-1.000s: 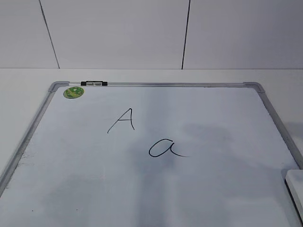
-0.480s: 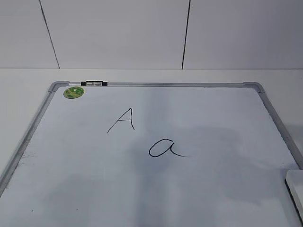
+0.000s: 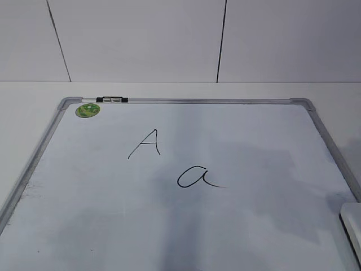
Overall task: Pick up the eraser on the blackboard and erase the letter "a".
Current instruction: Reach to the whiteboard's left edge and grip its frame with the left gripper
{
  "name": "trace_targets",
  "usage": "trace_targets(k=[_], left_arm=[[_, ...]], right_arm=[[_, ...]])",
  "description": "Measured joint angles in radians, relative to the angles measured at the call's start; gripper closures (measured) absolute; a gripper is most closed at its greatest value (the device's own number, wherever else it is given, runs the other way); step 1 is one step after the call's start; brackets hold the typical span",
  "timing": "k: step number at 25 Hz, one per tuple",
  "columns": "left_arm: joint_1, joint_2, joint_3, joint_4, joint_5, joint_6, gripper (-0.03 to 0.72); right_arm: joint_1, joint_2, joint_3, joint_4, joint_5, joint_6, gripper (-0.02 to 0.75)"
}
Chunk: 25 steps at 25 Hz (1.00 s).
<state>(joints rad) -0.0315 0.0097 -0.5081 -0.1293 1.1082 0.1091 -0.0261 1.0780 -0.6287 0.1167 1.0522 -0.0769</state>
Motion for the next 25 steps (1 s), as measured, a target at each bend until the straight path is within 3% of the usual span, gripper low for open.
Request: trace_targets(k=[13,25], left_arm=[[0.0,0.0,0.0,0.0,0.0,0.0,0.317],[0.0,0.0,0.0,0.0,0.0,0.0,0.317]], right_arm=[[0.0,0.043,-0.052,0.065,-0.071,0.004,0.143],[0.0,0.098,-0.052,0.042,-0.063,0.009,0.09]])
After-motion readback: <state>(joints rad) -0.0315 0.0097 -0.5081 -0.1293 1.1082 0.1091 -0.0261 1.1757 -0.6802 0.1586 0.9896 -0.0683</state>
